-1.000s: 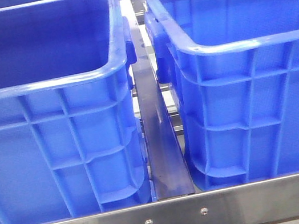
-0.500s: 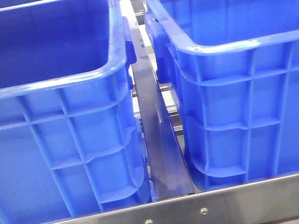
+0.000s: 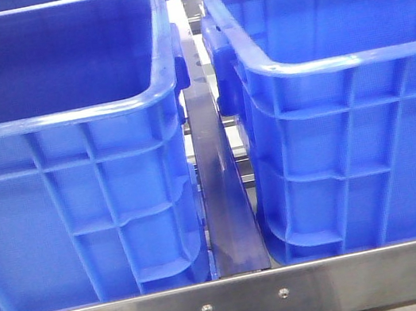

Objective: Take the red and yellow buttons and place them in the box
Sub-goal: 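Carry the red button with the right gripper over the empty bin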

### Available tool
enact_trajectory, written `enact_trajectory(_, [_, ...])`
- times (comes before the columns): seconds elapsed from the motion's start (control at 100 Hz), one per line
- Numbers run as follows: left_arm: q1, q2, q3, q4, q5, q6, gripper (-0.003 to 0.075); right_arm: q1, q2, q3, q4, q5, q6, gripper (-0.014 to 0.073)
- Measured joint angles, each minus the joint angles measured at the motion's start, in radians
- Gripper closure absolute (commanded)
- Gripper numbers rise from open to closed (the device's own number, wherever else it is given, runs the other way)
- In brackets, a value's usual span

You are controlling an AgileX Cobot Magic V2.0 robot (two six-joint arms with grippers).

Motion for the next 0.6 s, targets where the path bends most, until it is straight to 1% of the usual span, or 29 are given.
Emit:
enact_trajectory(0.14, [0.000, 0.000, 0.000, 0.000, 0.000, -0.002, 0.0048, 0.000, -0.002, 0.000, 0.002, -0.073, -0.026, 0.0405])
enact_trajectory(0.26, [0.028, -0.007, 0.000, 0.000, 0.000, -0.018, 0.0048, 0.000, -0.023, 0.000, 0.002, -0.156, -0.053, 0.0405])
enact_trajectory(0.47, [0.166, -0.066, 0.029, 0.000, 0.014, -0.047, 0.0048, -0.037, -0.091, 0.000, -0.066, -0.316, -0.079, 0.0405])
enact_trajectory(0.6, [0.291, -0.145, 0.098, 0.002, 0.015, -0.070, 0.0048, -0.083, -0.114, 0.000, -0.115, -0.365, -0.081, 0.0405])
